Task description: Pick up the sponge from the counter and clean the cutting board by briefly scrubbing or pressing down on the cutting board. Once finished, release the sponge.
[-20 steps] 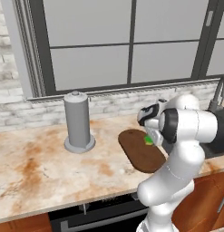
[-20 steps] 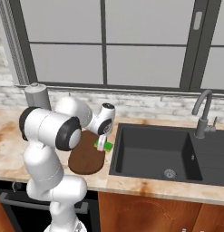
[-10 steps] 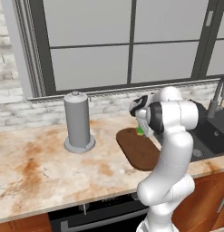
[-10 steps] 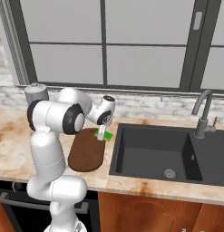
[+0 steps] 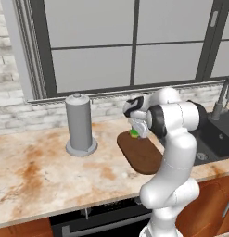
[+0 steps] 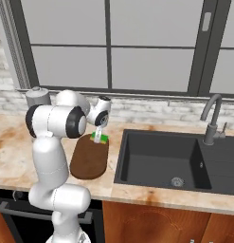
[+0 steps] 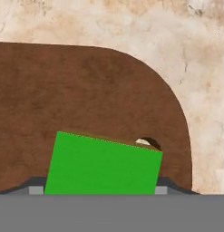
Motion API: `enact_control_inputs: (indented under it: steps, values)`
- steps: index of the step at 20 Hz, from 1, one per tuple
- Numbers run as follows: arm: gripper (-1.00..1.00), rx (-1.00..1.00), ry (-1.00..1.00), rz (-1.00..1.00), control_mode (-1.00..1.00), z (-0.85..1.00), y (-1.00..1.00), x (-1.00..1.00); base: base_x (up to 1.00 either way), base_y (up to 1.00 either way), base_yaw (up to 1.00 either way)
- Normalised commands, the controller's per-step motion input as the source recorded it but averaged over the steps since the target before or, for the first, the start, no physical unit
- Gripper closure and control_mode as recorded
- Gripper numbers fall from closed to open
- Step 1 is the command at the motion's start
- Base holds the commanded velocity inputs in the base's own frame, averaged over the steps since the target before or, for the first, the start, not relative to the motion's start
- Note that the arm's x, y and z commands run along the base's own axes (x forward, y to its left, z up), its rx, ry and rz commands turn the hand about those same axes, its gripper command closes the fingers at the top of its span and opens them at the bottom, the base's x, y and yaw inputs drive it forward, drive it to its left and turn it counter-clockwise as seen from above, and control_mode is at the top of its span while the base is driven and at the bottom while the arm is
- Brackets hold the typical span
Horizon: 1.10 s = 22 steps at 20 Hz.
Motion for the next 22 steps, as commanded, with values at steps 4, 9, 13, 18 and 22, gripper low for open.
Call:
enact_control_inputs:
  steps: [4,9,13,18,22]
  values:
    - [1.00,-0.01,0.00,0.18,-1.00,-0.06,0.64,-0.13,0.00,0.00,0.00]
    - [1.00,0.00,0.00,0.23,-1.00,-0.14,0.53,-0.47,0.00,0.00,0.00]
    - [1.00,0.00,0.00,0.19,-1.00,-0.26,0.19,-0.73,0.00,0.00,0.00]
    - [1.00,0.00,0.00,0.14,-1.00,-0.20,0.11,-0.90,0.00,0.00,0.00]
    - [1.00,0.00,0.05,0.10,-1.00,-0.20,0.18,-0.86,0.00,0.00,0.00]
